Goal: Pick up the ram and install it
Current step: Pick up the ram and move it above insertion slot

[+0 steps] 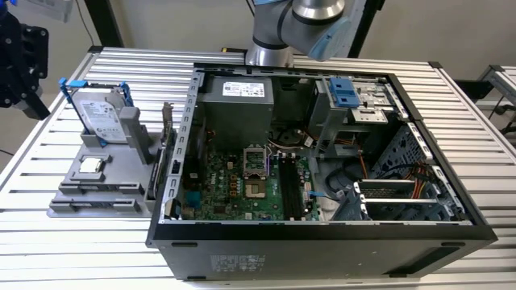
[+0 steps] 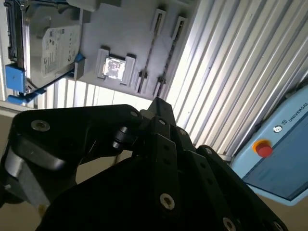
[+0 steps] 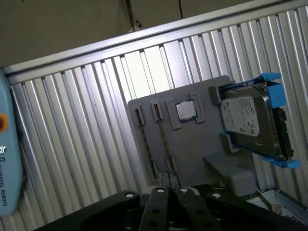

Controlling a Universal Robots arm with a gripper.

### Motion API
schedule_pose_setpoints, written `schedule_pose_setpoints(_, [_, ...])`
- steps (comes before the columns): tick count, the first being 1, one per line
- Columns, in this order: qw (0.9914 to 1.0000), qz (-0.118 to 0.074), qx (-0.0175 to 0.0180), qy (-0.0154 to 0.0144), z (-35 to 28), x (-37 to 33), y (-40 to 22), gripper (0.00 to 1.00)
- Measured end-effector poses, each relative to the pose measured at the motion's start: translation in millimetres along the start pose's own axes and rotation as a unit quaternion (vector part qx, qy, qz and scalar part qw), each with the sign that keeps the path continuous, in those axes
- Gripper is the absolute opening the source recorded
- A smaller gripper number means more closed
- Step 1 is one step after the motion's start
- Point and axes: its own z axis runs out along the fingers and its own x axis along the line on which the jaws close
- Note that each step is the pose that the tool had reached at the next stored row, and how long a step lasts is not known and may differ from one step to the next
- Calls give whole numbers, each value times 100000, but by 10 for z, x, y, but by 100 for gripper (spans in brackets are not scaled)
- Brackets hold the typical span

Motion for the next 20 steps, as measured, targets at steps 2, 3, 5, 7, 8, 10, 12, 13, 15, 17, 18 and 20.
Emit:
schedule_pose_setpoints(2, [99991,-1354,-53,16,-1,0,0,0])
schedule_pose_setpoints(3, [99980,-1990,-72,17,0,0,0,0])
schedule_pose_setpoints(5, [99949,-3177,-117,29,-1,0,0,0])
schedule_pose_setpoints(7, [99905,-4363,-162,38,-1,0,0,0])
schedule_pose_setpoints(8, [99877,-4955,-184,45,0,0,0,0])
schedule_pose_setpoints(10, [99798,-6344,-245,56,0,0,0,0])
schedule_pose_setpoints(12, [99707,-7638,-294,67,0,0,1,0])
schedule_pose_setpoints(13, [99659,-8249,-316,71,0,0,1,0])
schedule_pose_setpoints(15, [99562,-9344,-356,84,-1,0,1,0])
schedule_pose_setpoints(17, [99451,-10452,-393,91,-1,0,1,0])
schedule_pose_setpoints(18, [99405,-10885,-409,95,-1,0,1,0])
schedule_pose_setpoints(20, [99317,-11656,-434,100,-1,0,1,0])
